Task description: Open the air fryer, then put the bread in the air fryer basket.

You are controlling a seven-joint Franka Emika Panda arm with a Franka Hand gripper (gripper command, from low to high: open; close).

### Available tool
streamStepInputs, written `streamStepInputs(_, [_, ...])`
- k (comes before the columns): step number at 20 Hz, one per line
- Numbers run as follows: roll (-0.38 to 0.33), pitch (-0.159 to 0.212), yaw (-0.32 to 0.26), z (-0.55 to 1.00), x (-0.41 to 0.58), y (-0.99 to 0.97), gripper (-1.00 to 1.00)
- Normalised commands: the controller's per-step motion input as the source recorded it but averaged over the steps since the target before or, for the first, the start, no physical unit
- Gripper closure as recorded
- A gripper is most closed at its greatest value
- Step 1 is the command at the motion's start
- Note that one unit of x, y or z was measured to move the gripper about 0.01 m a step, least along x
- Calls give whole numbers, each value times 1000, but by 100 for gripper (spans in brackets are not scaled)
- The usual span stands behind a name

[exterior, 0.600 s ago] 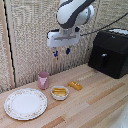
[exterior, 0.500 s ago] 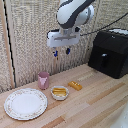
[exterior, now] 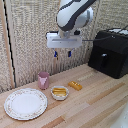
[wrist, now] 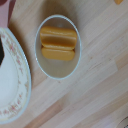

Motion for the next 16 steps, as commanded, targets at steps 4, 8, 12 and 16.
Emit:
streamStepInputs(4, [-263, -12, -248, -116, 0, -157, -100])
streamStepInputs(8, [-370, 0, -164, -149, 0, -146, -100])
streamStepInputs(12, [-375, 0, -136, -176, -6, -137, -100])
streamStepInputs(16, [-375, -53, -102, -111, -64, -131, -100])
